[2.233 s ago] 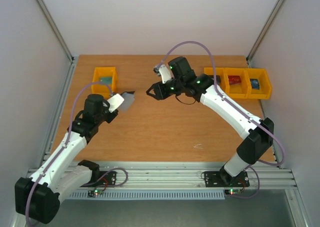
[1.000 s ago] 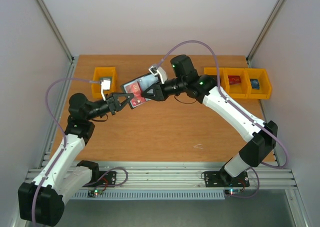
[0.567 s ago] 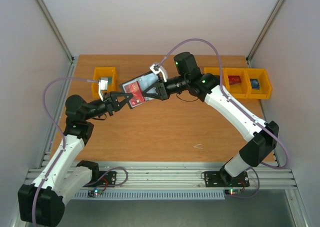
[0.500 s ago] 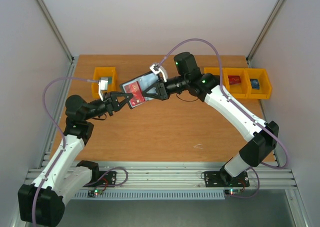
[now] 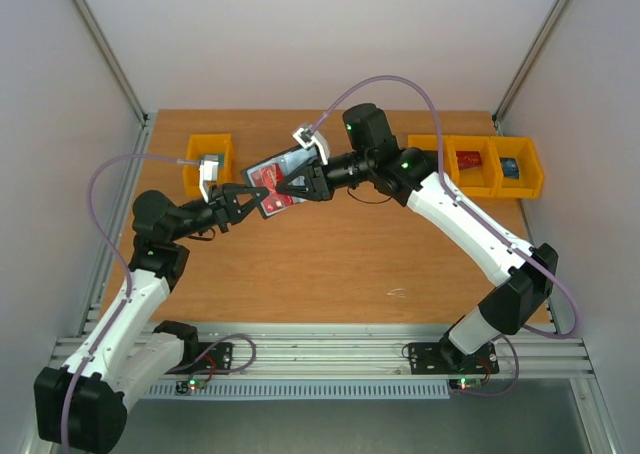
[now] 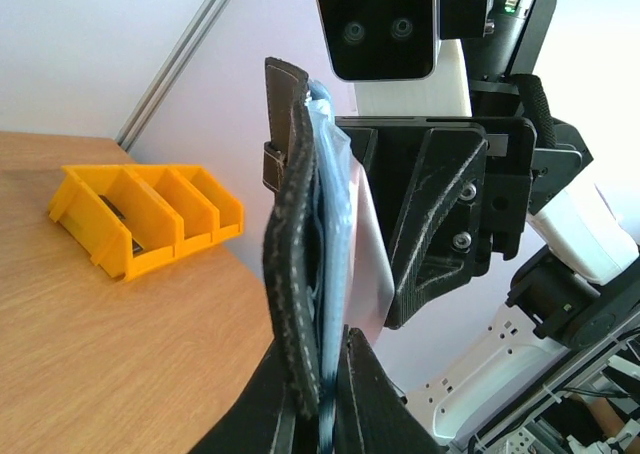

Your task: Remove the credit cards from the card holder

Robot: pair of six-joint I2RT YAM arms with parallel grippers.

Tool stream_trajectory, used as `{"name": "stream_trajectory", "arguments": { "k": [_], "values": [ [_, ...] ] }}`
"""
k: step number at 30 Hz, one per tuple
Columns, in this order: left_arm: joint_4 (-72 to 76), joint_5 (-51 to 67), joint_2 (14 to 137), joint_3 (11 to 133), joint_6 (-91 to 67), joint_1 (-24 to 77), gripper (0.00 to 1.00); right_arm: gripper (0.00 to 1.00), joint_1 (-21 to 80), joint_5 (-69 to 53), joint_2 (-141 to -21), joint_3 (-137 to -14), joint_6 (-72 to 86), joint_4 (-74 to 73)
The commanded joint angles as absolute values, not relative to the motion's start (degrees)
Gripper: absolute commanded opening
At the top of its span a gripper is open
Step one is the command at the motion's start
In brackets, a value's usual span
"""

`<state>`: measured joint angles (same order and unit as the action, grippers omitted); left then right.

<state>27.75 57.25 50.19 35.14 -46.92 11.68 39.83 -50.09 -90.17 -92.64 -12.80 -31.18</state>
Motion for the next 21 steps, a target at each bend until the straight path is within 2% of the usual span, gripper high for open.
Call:
{"name": "stream_trajectory", "arguments": {
  "k": [1, 5, 10, 15, 18, 21],
  "values": [
    [36.3, 64.1, 49.2, 35.9, -46.4, 14.5, 0.0, 0.14, 41.5, -53.3, -91.8, -93.6, -12.0, -24.7],
    [36.1, 63.3, 49.1, 35.6, -46.6, 14.4, 0.0, 0.02, 41.4, -56.5, -91.2, -93.7, -11.9, -23.9],
    [36.0, 62.9, 48.8, 35.3, -46.7, 14.5, 0.01, 0.01, 40.9, -56.0, -90.0, -93.3, -12.7, -25.5],
    [35.9, 62.7, 48.7, 34.9, -46.9, 14.4, 0.12, 0.01, 39.5, -55.0, -88.9, -92.3, -12.8, -26.7],
    [35.9, 62.7, 48.5, 34.8, -47.1, 14.5, 0.22, 0.01, 38.9, -54.9, -88.4, -92.3, -13.1, -27.4],
    [35.9, 62.6, 48.4, 34.8, -47.1, 14.5, 0.25, 0.01, 38.6, -54.8, -88.2, -92.7, -14.1, -29.0]
  ]
}}
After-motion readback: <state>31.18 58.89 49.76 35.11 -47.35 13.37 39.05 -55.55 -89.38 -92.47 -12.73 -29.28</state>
